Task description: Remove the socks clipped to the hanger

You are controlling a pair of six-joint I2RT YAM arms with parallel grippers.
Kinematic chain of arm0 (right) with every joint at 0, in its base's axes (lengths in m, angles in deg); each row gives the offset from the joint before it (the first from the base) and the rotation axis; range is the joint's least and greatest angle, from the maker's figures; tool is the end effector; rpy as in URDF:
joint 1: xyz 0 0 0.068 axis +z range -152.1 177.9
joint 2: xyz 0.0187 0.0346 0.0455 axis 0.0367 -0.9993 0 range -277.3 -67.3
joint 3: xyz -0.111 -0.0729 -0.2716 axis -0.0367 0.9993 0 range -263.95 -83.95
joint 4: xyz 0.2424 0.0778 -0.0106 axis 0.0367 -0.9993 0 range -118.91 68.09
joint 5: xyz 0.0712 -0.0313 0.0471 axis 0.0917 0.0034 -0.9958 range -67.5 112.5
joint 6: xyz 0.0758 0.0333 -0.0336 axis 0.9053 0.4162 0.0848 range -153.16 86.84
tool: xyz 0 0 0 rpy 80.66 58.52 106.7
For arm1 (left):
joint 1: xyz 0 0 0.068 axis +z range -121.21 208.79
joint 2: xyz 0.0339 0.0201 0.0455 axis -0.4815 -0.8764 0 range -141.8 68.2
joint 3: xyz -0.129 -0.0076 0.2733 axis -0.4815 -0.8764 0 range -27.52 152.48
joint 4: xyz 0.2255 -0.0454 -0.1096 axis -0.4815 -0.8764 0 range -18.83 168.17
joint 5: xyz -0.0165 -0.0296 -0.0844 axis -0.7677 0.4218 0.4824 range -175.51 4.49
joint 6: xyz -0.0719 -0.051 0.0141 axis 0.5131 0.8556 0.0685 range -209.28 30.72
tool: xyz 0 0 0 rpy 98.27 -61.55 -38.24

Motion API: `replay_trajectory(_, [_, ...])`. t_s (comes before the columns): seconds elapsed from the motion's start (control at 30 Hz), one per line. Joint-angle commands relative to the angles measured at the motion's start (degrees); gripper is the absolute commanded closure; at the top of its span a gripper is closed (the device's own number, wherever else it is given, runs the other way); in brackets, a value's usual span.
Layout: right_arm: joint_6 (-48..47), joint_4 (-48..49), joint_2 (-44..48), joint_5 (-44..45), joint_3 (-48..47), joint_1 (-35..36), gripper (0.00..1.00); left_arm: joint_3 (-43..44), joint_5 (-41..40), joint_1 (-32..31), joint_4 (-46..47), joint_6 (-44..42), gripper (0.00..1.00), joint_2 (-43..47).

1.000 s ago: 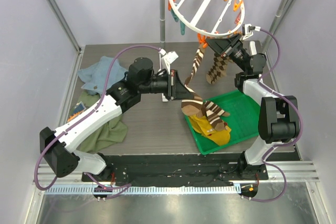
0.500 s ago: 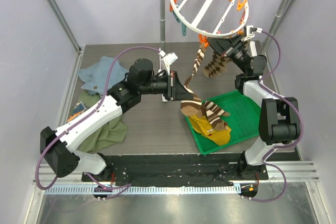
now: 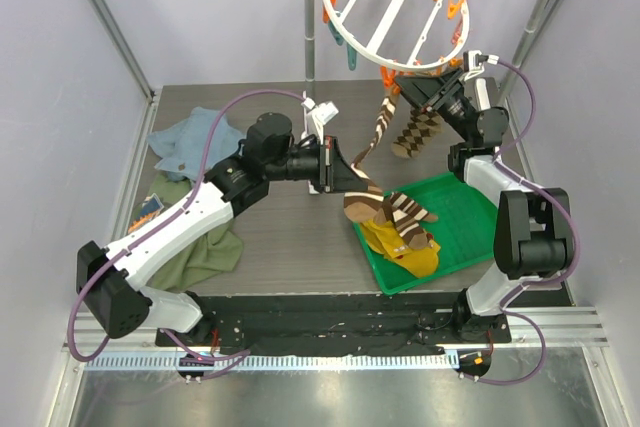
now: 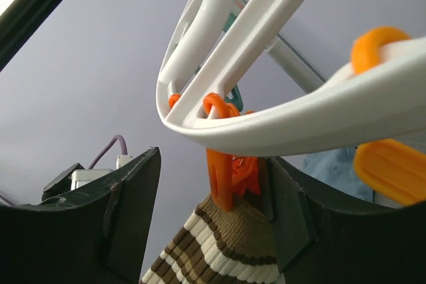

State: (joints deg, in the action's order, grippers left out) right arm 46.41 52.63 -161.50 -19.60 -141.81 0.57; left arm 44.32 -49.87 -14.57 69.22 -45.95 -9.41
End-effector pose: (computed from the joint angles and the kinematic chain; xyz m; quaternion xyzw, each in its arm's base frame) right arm 0.3704 0.0708 0.3968 0.0004 0.5202 0.6703 0.5293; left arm 0.2108 -0.2627 0.4016 0.1870 0.7538 -0.5753 0.2565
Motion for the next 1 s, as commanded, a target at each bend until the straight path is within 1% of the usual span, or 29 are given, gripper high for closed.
replay_trajectory(0.0, [-2.2,21.2,3.5,-3.8,-3.1,0.1,0.31,3.1,1.4,0.5,-0.3,0.6,1.0,1.8])
replay_trajectory(0.37, [-2.8,21.1,2.4,-8.2,-6.6,-1.2,0.36,4.1,2.2,1.5,-1.8,0.4,1.0,1.8])
replay_trajectory(0.5, [-2.7,21.1,2.6,-8.6,-6.6,-1.9,0.29,4.6,2.4,1.8,-1.9,0.4,1.0,1.7])
replay_trajectory(0.63, [-2.1,21.1,2.6,-9.9,-7.3,-2.0,0.24,5.2,2.9,2.0,-2.3,0.6,1.0,1.4])
replay_trajectory(0.73, [-1.4,21.1,2.0,-10.9,-8.0,-1.9,0.23,5.7,3.2,2.0,-2.2,1.0,1.0,1.2])
replay_trajectory(0.87, [-1.3,21.1,1.4,-11.3,-8.6,-2.1,0.23,6.6,3.6,2.2,-2.5,1.1,1.0,0.6])
replay_trajectory(0.97, [-0.7,21.1,0.9,-11.2,-8.7,-3.6,0.2,7.4,3.8,2.6,-3.1,1.2,1.0,0.6])
